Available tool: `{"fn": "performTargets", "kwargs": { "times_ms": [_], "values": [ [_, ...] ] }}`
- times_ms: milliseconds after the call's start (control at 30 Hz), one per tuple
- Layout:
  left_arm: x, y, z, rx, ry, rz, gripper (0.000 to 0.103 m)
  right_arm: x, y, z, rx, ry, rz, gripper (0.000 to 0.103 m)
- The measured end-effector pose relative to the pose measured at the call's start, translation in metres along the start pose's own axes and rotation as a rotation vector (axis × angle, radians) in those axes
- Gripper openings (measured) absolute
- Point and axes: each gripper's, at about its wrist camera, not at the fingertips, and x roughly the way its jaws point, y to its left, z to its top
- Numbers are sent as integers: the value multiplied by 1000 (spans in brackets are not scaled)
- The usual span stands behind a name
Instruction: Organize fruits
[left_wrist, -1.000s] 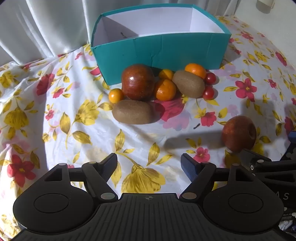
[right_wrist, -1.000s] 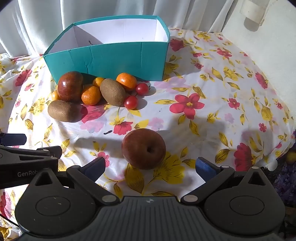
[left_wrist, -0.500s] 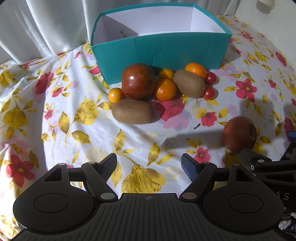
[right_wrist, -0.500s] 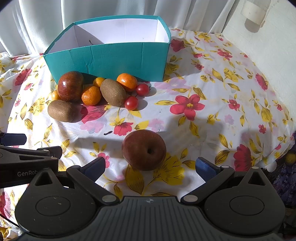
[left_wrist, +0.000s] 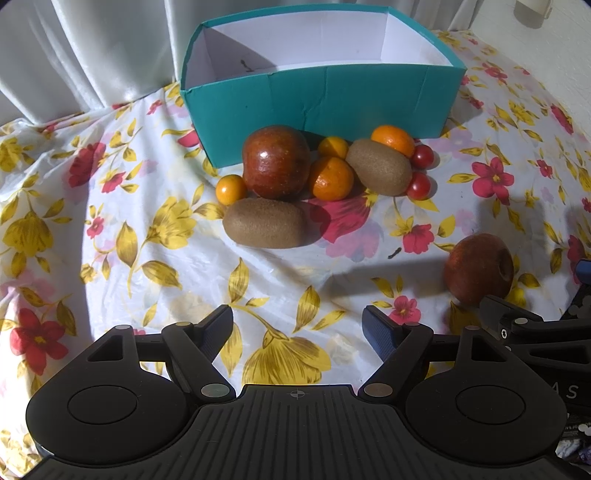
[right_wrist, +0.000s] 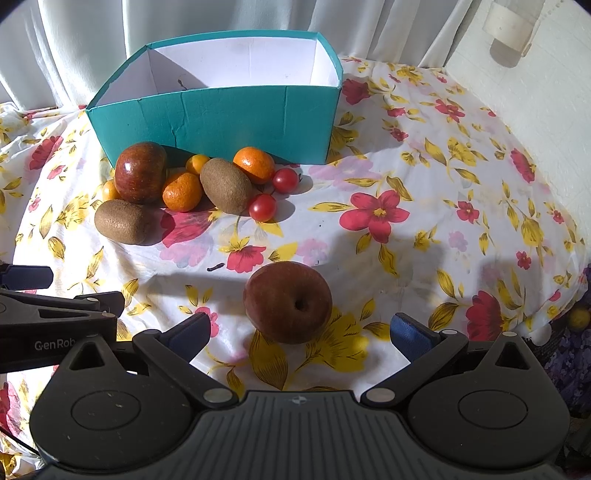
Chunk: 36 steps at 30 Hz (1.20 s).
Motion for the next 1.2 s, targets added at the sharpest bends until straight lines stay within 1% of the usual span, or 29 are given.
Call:
{"fn": "performTargets", "kwargs": {
  "times_ms": [1200],
  "values": [
    [7,1,0,-6,11,-8,82,5,2,1,-8,7,-1,103]
  ]
}}
